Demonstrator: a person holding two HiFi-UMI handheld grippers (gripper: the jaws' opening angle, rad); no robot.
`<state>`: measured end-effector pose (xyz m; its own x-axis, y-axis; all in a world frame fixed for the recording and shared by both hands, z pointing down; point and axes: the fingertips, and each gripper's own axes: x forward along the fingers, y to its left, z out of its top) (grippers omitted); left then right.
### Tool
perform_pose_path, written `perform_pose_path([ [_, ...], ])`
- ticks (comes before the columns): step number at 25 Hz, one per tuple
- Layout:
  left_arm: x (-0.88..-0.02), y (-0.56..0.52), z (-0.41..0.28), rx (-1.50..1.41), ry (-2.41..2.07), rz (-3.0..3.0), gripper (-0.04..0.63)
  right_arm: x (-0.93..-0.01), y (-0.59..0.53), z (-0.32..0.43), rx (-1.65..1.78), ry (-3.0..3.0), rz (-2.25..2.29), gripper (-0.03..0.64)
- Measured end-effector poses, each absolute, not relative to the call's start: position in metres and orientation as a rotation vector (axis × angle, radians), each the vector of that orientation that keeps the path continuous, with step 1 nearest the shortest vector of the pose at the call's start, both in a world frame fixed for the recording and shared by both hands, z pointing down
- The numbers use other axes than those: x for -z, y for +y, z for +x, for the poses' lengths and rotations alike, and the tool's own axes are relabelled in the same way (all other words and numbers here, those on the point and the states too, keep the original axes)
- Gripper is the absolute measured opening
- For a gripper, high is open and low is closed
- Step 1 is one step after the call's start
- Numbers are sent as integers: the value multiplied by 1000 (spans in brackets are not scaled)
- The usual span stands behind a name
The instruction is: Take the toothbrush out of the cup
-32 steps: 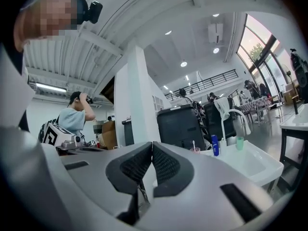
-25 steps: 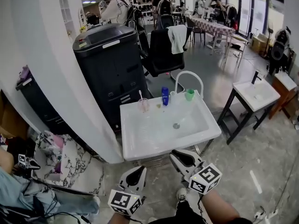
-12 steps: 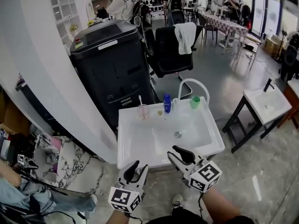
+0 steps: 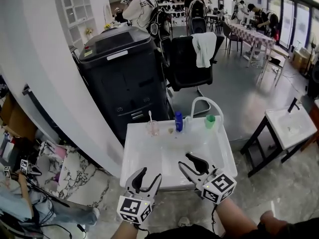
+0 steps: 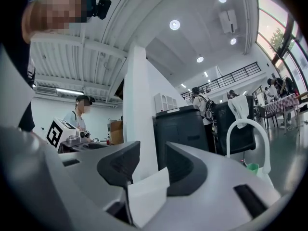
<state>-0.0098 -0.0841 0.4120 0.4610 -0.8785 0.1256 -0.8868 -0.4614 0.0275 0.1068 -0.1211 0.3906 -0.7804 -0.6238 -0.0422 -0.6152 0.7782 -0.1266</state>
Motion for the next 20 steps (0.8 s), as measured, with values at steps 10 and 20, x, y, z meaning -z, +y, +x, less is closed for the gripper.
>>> perform_pose_path([
  [10, -400, -108, -6, -157, -1660, 2580, 265, -384, -138, 111, 127, 2895, -945, 199],
  [20, -404, -160, -19, -151, -1661, 2573, 266, -390, -177, 107, 140, 2885, -984, 199],
])
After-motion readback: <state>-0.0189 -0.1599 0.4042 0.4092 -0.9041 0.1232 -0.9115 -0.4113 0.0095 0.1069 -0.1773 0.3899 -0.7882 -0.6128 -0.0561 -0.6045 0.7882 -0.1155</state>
